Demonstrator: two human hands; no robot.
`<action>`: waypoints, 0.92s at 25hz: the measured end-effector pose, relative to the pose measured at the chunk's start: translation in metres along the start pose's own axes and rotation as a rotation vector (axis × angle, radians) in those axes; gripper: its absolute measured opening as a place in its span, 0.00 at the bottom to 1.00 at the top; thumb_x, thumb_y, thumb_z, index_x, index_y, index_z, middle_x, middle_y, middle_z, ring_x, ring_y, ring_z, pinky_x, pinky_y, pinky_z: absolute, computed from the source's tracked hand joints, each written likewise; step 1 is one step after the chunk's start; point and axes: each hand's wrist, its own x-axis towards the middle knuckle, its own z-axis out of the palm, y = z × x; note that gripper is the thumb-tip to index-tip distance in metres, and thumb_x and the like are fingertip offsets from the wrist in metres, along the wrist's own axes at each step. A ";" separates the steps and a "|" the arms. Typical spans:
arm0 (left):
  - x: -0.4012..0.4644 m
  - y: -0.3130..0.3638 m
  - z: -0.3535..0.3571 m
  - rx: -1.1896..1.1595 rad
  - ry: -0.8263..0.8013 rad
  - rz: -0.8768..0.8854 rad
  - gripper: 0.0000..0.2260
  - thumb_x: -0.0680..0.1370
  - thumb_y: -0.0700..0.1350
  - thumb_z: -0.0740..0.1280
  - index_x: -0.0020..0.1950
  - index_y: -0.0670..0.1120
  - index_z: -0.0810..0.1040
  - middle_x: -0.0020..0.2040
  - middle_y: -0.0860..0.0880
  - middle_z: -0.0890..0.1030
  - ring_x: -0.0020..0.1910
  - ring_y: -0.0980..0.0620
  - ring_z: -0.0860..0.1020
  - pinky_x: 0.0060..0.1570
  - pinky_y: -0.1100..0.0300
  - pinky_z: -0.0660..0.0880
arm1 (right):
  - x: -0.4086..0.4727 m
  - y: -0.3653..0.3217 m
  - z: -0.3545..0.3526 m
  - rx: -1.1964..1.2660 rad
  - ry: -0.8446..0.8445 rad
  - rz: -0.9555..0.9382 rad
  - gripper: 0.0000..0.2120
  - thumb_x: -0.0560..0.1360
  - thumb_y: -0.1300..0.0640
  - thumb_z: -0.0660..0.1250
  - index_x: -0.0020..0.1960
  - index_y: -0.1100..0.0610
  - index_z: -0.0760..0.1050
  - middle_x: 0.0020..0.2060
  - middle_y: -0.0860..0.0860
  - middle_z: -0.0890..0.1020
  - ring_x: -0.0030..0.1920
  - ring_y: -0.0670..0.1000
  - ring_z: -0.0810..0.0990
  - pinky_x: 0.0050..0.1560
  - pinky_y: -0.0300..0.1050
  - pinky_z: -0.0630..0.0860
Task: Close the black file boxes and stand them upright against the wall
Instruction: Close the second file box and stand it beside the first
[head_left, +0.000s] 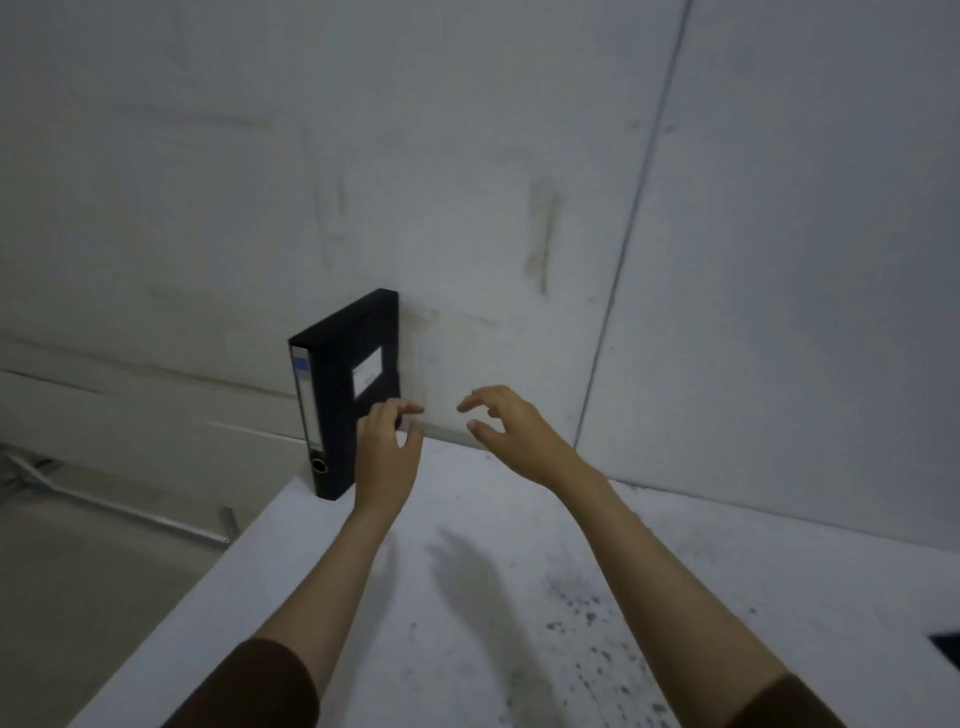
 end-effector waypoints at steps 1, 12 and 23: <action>-0.016 0.010 0.012 -0.019 -0.053 0.006 0.06 0.76 0.38 0.61 0.49 0.46 0.75 0.49 0.49 0.75 0.56 0.47 0.72 0.52 0.61 0.68 | -0.021 0.010 -0.013 0.003 -0.006 0.031 0.11 0.78 0.57 0.60 0.58 0.55 0.74 0.62 0.54 0.74 0.61 0.53 0.74 0.61 0.45 0.70; -0.176 0.120 0.175 -0.052 -0.586 0.002 0.06 0.77 0.42 0.60 0.45 0.49 0.76 0.46 0.49 0.81 0.48 0.49 0.78 0.50 0.51 0.74 | -0.286 0.133 -0.147 0.001 0.158 0.431 0.09 0.78 0.57 0.58 0.52 0.52 0.77 0.51 0.47 0.79 0.50 0.48 0.78 0.53 0.47 0.76; -0.248 0.173 0.337 0.033 -0.953 0.041 0.07 0.77 0.44 0.58 0.48 0.48 0.76 0.48 0.50 0.80 0.48 0.49 0.78 0.51 0.50 0.75 | -0.445 0.260 -0.213 0.110 0.363 0.751 0.08 0.78 0.58 0.60 0.52 0.52 0.77 0.52 0.49 0.80 0.53 0.47 0.78 0.52 0.39 0.75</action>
